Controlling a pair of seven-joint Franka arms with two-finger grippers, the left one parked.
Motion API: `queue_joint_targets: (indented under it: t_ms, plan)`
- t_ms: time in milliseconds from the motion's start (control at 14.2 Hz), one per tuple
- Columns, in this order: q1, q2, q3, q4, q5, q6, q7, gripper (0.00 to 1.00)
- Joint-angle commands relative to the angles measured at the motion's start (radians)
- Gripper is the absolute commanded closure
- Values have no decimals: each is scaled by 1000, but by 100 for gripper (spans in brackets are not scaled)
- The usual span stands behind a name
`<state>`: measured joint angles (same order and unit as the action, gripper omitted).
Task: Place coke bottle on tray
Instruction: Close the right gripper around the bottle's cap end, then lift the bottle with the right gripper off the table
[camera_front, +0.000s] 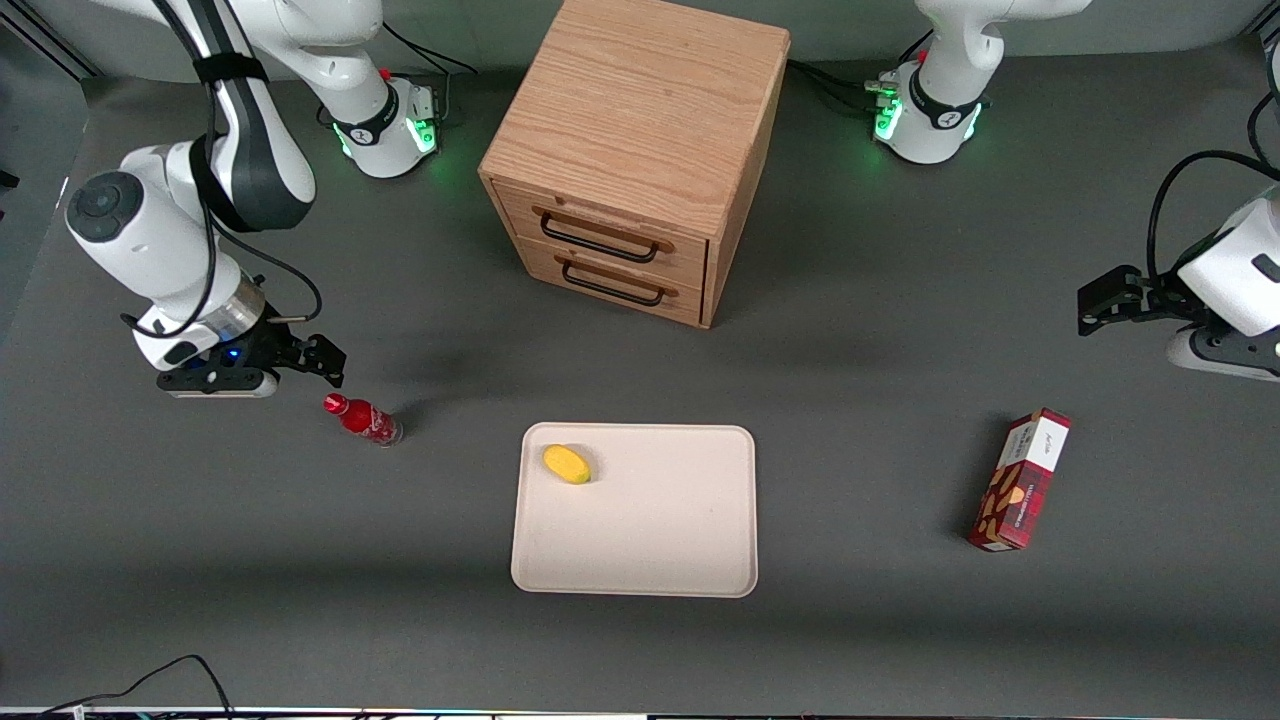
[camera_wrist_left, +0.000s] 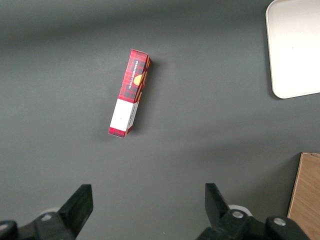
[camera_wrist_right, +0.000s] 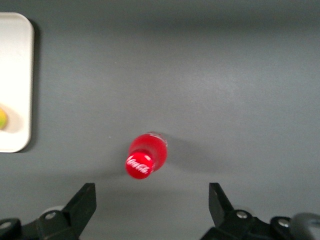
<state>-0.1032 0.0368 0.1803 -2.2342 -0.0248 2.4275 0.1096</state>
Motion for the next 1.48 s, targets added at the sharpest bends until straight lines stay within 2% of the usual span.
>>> queue_joint_targets:
  t_ms: [0, 352, 844, 984, 1195, 1406]
  plan:
    - [-13, 84, 2, 11, -18, 68, -62, 0]
    - [2, 166, 18, 38, -20, 117, -44, 2]
    - [14, 146, 18, 56, -35, 75, -36, 15]
    - [14, 141, 18, 64, -35, 52, -36, 28]
    - [14, 135, 18, 87, -35, -5, -38, 57]
    - [14, 130, 18, 87, -37, -8, -39, 99]
